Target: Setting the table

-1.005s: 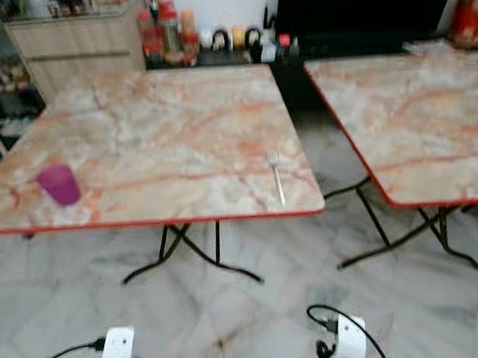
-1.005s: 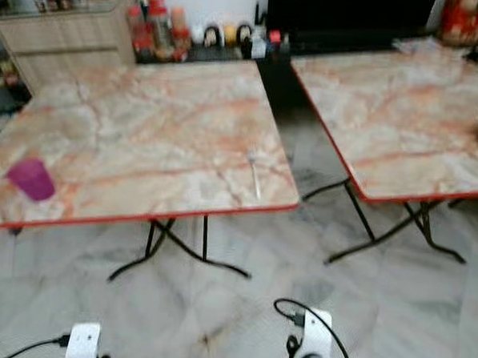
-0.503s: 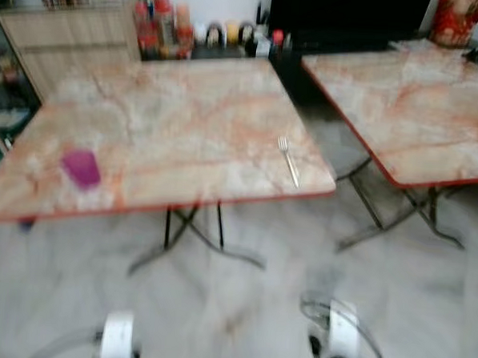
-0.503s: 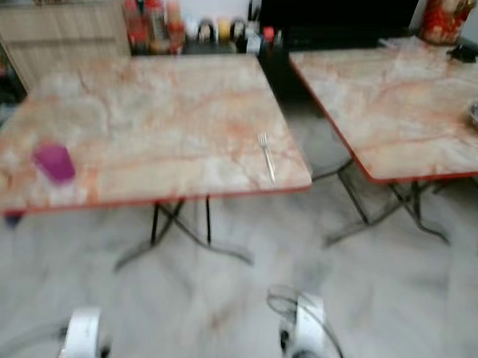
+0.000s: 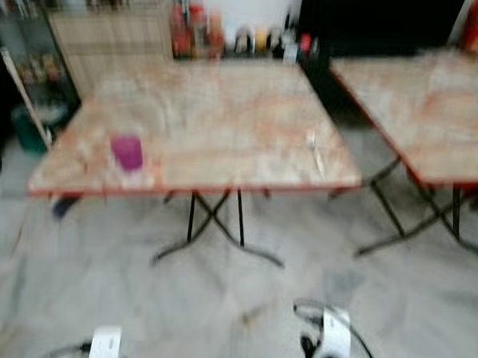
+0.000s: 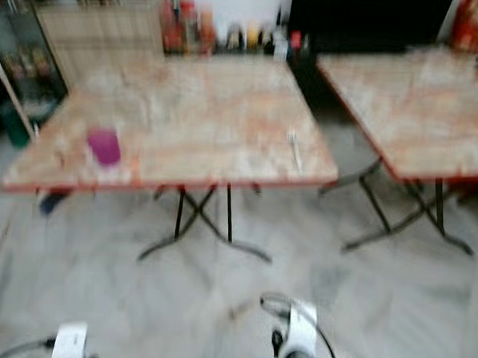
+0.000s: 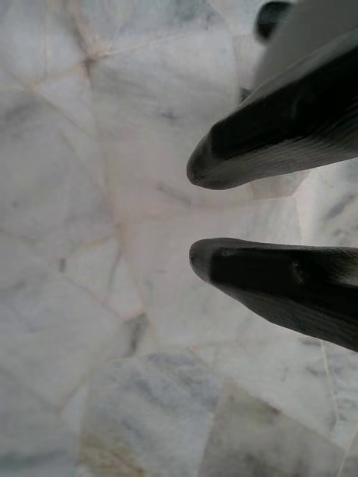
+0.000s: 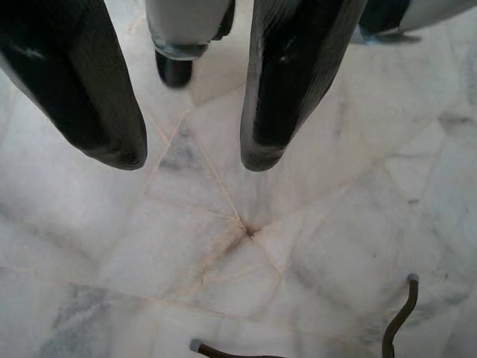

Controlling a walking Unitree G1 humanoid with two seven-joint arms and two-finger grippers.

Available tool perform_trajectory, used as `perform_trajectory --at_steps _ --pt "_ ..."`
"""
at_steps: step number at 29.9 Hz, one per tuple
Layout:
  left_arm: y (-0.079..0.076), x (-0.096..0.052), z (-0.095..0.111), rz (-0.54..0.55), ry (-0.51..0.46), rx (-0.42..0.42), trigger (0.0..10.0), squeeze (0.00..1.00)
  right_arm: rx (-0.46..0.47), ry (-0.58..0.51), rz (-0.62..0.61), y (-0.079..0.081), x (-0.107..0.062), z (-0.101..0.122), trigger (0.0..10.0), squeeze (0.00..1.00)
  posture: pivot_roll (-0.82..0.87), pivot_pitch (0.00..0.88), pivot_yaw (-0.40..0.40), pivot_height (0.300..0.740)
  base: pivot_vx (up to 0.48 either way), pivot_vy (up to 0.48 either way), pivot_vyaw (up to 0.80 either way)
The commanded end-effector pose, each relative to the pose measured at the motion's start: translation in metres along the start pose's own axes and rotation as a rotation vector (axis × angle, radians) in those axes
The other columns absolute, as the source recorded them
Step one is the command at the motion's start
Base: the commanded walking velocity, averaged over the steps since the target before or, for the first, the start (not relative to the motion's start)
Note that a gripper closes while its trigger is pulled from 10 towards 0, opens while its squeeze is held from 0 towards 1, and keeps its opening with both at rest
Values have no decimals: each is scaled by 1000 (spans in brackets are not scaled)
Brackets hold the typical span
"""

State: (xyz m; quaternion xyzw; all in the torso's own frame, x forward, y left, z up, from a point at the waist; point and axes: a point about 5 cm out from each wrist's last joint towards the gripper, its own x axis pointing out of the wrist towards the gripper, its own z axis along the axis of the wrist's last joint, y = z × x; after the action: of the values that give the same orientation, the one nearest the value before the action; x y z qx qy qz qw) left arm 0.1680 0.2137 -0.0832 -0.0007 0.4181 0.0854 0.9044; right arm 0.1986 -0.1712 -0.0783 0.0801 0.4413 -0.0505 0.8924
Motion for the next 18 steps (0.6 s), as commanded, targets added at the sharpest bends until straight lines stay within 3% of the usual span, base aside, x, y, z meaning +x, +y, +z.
perform_trajectory --at_steps 1,13,18 --pt "-3 1 2 -4 -3 -10 10000 0 12 -21 -13 -5 0 5 10000 0 1 0 54 732 270 0 0" --pt "-4 1 2 -7 -5 -17 10000 0 19 -34 -19 -7 0 8 10000 0 -1 0 52 732 276 0 0" --pt "-5 1 3 -9 -6 -18 10000 0 -24 -36 -5 -6 0 9 10000 0 0 0 50 732 308 0 0"
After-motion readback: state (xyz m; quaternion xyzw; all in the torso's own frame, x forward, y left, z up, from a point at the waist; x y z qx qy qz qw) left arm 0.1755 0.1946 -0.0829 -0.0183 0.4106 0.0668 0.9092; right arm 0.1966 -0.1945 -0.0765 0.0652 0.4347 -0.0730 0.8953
